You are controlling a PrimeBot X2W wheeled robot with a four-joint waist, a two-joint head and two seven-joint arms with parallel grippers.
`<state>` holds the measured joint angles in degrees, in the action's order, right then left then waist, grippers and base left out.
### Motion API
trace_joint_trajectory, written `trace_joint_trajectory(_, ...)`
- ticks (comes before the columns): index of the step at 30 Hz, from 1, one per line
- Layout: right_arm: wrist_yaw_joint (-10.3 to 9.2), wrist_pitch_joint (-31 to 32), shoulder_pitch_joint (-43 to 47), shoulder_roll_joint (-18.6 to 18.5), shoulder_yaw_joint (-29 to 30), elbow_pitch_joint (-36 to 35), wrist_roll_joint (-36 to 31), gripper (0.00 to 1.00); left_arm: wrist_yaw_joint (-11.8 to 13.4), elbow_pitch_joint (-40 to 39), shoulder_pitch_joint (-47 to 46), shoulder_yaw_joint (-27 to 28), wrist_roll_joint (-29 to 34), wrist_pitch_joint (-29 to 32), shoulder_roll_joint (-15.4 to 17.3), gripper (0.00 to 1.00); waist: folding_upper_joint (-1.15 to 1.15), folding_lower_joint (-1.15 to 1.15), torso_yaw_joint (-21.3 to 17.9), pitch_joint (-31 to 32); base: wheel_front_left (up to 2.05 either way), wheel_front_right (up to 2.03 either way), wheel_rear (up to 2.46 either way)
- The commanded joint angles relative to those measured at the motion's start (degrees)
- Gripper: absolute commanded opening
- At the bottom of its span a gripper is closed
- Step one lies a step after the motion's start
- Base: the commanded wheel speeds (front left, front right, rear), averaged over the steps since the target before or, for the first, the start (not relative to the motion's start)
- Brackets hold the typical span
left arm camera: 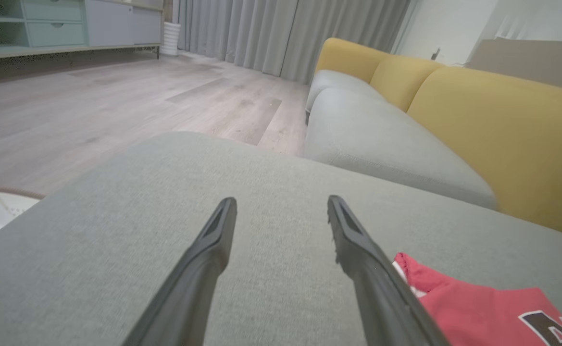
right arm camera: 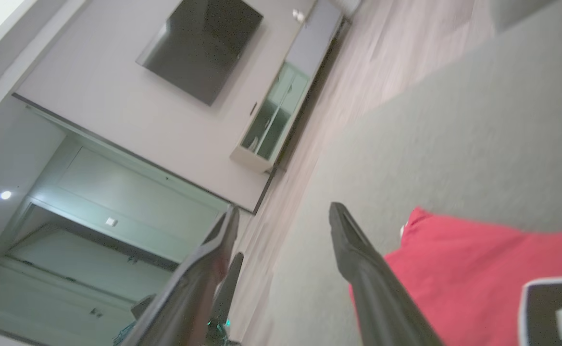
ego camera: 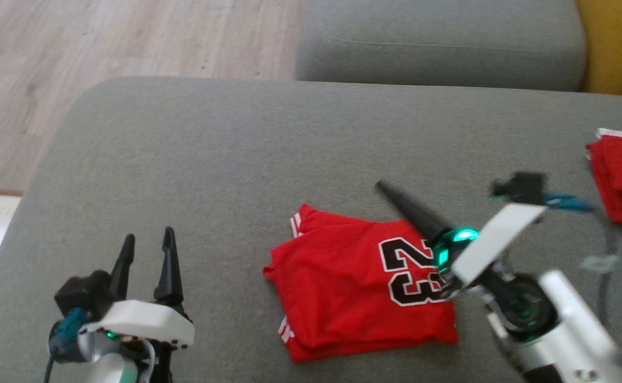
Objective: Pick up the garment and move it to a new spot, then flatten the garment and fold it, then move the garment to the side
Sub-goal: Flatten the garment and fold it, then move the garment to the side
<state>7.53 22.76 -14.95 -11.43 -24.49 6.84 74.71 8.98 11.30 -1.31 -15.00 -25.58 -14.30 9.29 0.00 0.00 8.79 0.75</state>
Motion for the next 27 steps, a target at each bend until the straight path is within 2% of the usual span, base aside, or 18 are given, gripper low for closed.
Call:
trace_joint_trajectory(1, -0.04, -0.7, -3.2, -0.4, 0.1, -2.6, -0.7, 1.00, -0.3, -2.1, -2.0, 2.7, 0.5, -0.7, 0.5, 1.00, 0.00, 0.00, -1.0, 0.4, 0.00, 0.00, 0.00)
trace_joint_trajectory(7, -0.04, -9.9, -3.1, -7.0, 6.4, -8.5, -9.5, 1.00, -1.0, -4.9, -1.7, 4.3, 2.1, -0.7, -0.1, 1.00, 0.00, 0.00, -4.3, 0.4, 0.00, 0.00, 0.00)
trace_joint_trajectory(13, -0.04, -19.4, 0.5, -11.9, 8.9, -6.6, -22.9, 1.00, -1.9, -5.5, -1.0, 5.5, 4.0, -0.7, -1.0, 1.00, 0.00, 0.00, -6.9, 0.4, 0.00, 0.00, 0.00)
trace_joint_trajectory(17, -0.04, -26.4, 3.4, -12.9, 11.3, -2.9, -31.7, 1.00, -2.7, -6.3, -0.8, 6.6, 5.6, -0.7, -1.7, 1.00, 0.00, 0.00, -7.7, 0.4, 0.00, 0.00, 0.00)
trace_joint_trajectory(22, -0.04, -32.7, 6.3, -11.4, 13.5, 2.4, -41.1, 1.00, -3.7, -7.4, 0.2, 8.6, 7.7, -0.7, -2.8, 1.00, 0.00, 0.00, -8.2, 0.2, 0.00, 0.00, 0.00)
trace_joint_trajectory(27, -0.04, -34.4, 7.5, -8.2, 14.1, 6.0, -43.6, 1.00, -5.0, -7.4, 1.1, 10.1, 9.2, -0.7, -3.9, 1.00, 0.00, 0.00, -7.8, 0.1, 0.00, 0.00, 0.00)
